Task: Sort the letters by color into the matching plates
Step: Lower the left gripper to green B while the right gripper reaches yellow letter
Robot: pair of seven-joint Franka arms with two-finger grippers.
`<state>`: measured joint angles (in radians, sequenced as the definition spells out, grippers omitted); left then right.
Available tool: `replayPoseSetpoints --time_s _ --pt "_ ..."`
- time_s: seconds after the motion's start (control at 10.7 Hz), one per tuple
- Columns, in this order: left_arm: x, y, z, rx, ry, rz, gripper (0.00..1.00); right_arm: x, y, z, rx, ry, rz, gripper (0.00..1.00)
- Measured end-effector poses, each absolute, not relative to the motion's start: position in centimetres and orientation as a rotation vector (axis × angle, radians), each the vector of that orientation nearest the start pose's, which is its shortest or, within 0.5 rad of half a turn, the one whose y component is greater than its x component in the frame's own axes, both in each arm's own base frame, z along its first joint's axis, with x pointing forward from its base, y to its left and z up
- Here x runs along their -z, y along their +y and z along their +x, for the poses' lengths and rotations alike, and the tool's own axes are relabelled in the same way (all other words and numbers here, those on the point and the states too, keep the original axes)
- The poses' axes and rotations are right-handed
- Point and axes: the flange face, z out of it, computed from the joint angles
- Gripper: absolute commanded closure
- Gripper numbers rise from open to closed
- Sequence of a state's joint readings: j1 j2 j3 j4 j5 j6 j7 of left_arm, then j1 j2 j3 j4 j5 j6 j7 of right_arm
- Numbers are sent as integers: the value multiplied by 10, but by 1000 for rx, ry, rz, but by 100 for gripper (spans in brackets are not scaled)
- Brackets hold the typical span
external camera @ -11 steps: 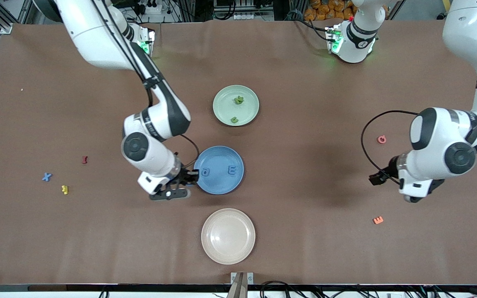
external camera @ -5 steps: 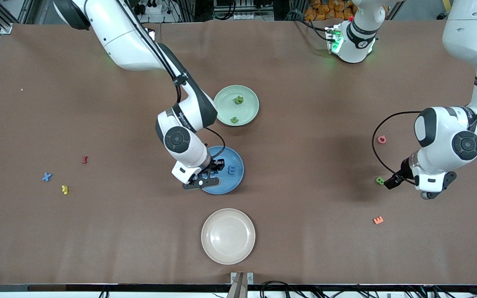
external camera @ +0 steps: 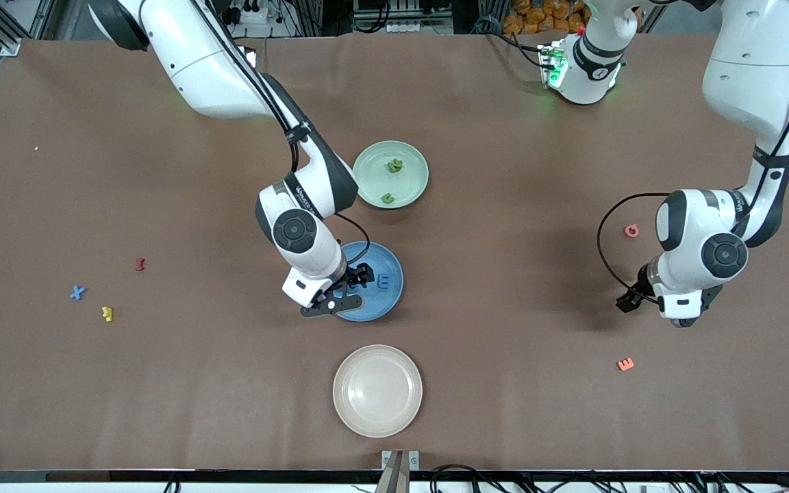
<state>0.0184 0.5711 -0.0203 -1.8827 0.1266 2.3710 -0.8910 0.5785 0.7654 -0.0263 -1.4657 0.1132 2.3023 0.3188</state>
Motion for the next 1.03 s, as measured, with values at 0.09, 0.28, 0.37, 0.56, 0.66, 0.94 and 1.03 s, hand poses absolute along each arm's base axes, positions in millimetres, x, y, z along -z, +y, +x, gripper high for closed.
replayPoseSetpoints --time_s 0.09,0.28,0.37,0.56,0.66,0.94,1.03 --pt "-189 3 629 -69 -1185 -2796 0 -239 375 626 74 -289 -3039 0" --pt "-184 11 636 -54 -1201 -2791 0 -258 332 648 60 -350 -3063 0" --pt "-185 14 640 -44 -1210 -2790 0 -272 302 660 42 -371 -3076 0" --pt "-186 16 645 -8 -1226 -2801 0 -299 233 680 -2 -354 -3099 0" --pt "-185 16 647 12 -1233 -2809 0 -310 195 689 -19 -330 -3104 0" --pt "-182 15 649 43 -1238 -2821 0 -336 85 705 -40 -276 -3112 0" --pt "-181 14 649 42 -1237 -2821 0 -339 50 707 -39 -270 -3114 0"
